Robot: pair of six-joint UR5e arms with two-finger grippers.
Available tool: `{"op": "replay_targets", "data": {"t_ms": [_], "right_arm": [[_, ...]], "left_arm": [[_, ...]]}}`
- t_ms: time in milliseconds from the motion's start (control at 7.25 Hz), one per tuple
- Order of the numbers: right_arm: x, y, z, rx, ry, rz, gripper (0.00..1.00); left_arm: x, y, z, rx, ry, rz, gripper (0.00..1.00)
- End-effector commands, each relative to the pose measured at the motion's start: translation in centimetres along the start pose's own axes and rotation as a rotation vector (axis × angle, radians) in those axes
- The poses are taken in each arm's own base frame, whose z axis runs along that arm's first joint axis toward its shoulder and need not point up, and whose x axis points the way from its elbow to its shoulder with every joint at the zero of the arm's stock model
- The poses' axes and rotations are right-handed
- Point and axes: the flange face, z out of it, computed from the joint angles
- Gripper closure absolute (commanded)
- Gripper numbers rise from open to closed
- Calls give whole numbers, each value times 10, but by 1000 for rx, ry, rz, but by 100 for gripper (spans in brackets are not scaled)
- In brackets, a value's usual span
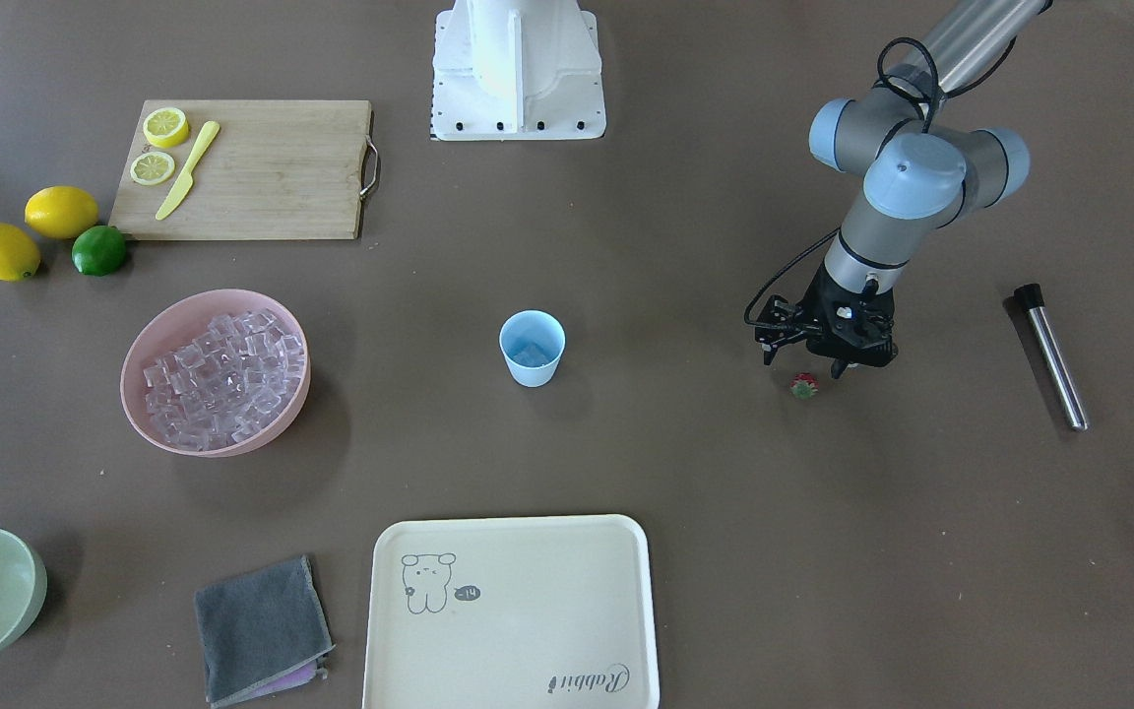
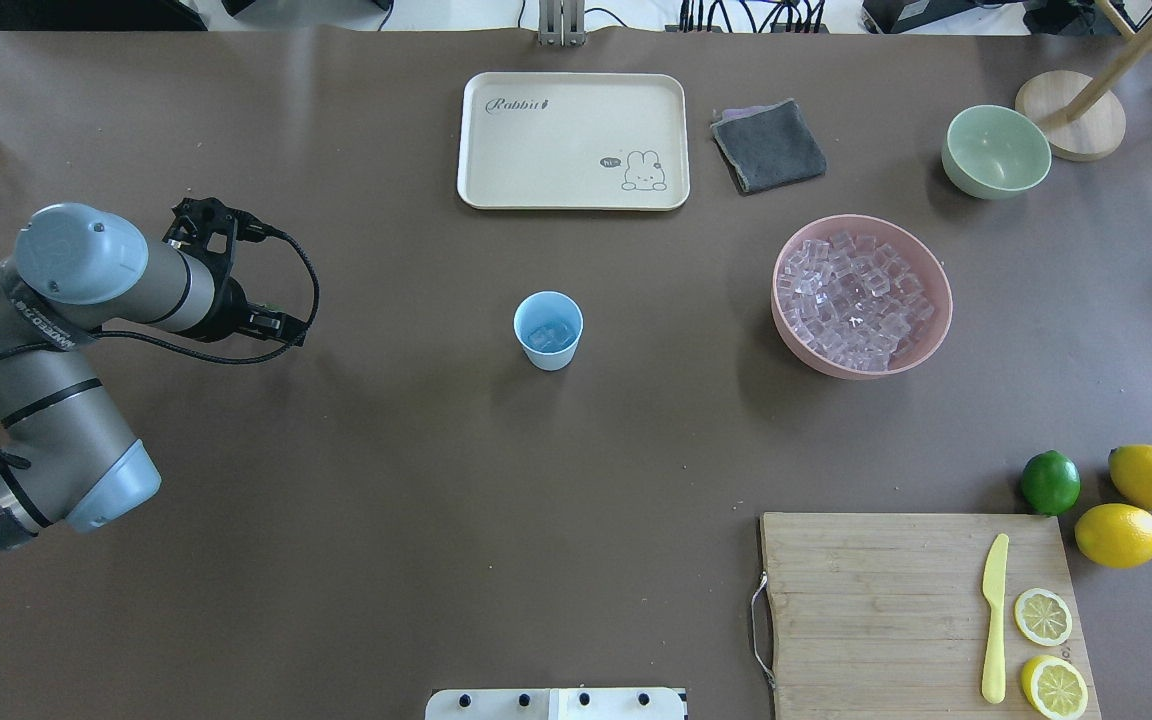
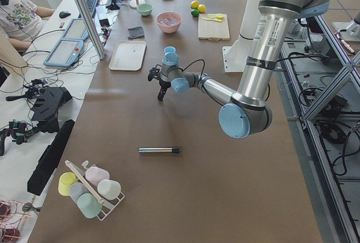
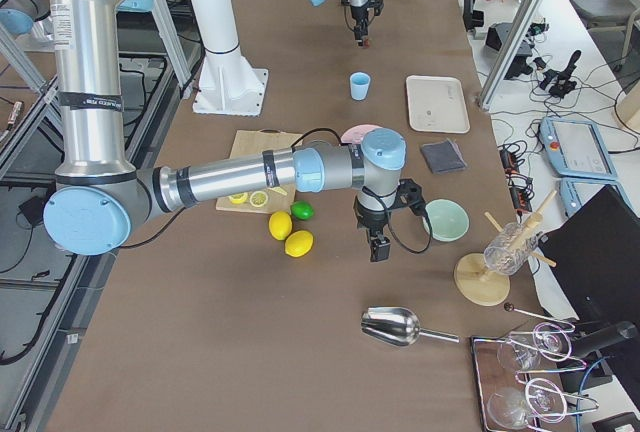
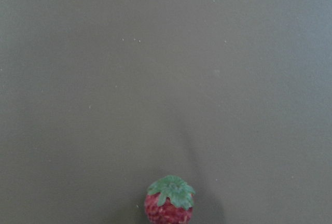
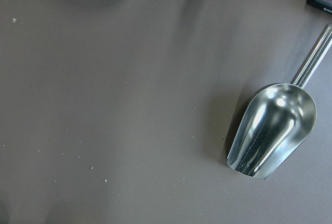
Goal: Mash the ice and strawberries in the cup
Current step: 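Lower the left gripper onto the red strawberry and close on it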
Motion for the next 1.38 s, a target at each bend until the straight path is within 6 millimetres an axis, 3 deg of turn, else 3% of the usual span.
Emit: {"op": "replay_targets", "data": {"t_ms": [0,552,1241], "right_arm": [[3,8,5,-11,0,5,2],[2,11,5,-12,0,5,2],[4,24,9,4,8,-3,2]], "left_arm": [[1,1,6,-11,-5,0,25],[-5,-5,9,-11,-11,4,25],[-6,-6,7,-8,-11,-1,43]]}}
